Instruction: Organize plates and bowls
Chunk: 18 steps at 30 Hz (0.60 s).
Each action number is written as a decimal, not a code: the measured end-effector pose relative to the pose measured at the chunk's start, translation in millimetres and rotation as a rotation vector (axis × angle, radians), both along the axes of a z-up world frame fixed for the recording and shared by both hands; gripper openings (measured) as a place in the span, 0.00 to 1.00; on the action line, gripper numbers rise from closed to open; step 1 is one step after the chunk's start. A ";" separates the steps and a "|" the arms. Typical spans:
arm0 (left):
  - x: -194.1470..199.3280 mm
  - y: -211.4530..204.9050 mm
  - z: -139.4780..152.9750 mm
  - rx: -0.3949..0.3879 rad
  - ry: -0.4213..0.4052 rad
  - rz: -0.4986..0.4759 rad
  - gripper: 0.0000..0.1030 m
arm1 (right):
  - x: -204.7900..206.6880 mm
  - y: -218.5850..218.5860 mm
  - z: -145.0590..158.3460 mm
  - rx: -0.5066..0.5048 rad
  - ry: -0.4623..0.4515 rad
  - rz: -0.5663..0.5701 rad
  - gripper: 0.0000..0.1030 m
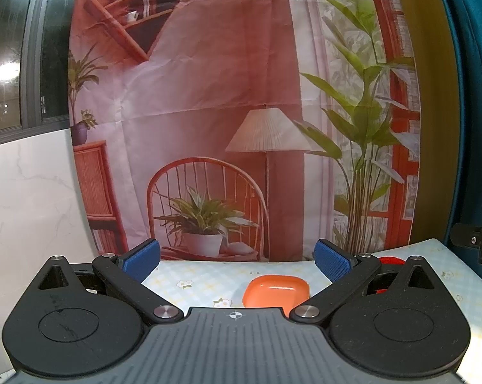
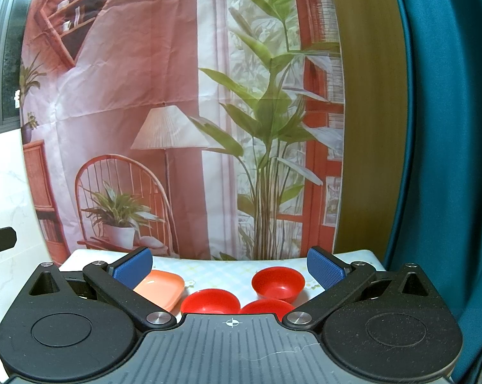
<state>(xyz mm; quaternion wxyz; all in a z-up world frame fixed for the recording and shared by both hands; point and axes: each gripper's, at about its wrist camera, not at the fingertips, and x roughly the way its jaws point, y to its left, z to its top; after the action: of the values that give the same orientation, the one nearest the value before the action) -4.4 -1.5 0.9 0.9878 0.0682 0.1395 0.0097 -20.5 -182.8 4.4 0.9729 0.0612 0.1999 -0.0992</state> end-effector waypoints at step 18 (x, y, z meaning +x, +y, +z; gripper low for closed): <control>-0.1 -0.6 -0.1 -0.003 0.003 0.001 1.00 | 0.3 0.5 4.6 -0.001 0.000 0.001 1.00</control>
<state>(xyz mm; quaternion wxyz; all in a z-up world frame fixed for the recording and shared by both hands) -4.5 -2.1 0.8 0.9877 0.0667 0.1408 0.0101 -20.2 -182.3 9.0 0.9729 0.0606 0.2000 -0.0986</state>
